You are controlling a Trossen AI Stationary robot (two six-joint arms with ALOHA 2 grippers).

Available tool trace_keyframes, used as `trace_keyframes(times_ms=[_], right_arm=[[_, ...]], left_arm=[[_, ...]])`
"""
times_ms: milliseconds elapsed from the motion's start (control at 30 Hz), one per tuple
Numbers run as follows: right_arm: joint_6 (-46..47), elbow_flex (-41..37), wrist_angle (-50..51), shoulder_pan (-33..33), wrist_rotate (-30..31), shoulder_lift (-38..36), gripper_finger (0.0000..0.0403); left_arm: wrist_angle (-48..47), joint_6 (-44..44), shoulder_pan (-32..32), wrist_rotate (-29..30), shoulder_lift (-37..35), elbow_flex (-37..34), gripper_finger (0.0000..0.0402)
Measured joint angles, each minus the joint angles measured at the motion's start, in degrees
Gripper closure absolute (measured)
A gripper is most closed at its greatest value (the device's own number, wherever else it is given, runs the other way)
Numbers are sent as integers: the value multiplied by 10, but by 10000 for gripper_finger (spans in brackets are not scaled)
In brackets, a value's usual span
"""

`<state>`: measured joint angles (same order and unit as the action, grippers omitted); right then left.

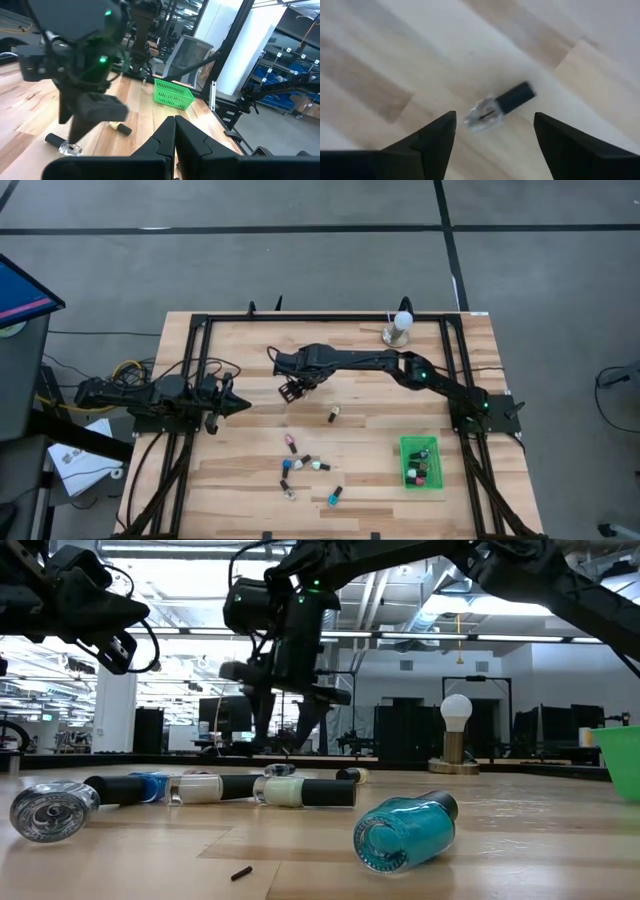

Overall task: Pick & Place Nail Polish
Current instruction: Put the top transparent nail polish into the green bin

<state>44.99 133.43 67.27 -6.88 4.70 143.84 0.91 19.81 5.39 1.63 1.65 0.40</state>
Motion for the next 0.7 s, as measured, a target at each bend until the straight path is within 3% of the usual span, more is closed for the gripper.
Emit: trace_keyframes(times_ms=[700], right_arm=[[40,1,-11,6,-6,27,152]], left_arm=[[0,0,0,-16,0,0,401]])
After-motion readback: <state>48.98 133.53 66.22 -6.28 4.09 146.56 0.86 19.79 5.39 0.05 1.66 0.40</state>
